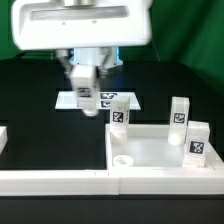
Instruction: Assemble square table
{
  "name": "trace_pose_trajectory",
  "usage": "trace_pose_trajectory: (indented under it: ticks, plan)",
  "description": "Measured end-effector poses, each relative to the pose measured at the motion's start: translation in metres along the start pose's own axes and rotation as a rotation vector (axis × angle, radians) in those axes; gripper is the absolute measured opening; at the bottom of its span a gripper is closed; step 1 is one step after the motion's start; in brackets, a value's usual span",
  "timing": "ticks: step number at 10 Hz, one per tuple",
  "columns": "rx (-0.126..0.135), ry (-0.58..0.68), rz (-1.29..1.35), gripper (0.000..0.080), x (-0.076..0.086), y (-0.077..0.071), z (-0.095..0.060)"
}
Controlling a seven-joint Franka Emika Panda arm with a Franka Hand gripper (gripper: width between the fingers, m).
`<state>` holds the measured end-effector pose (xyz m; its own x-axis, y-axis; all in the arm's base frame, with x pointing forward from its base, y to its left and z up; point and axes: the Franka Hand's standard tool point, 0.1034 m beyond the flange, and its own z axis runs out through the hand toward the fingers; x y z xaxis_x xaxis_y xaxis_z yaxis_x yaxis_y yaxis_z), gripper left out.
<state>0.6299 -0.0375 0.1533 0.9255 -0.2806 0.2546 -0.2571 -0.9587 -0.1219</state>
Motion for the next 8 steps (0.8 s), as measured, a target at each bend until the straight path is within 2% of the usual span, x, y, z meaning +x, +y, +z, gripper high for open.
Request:
trace_pose_trajectory:
  ticks: [1, 2, 7, 8]
  plan:
    - [0.011, 0.036, 0.038, 0.0290, -0.003, -0.025, 0.003]
    - [0.005, 0.051, 0.029, 0.0290, -0.014, -0.032, 0.009]
    - [-0.001, 0.065, 0.014, 0.0291, -0.011, -0.027, 0.011]
    - [-0.022, 0.127, -0.049, 0.0290, 0.001, -0.027, 0.017]
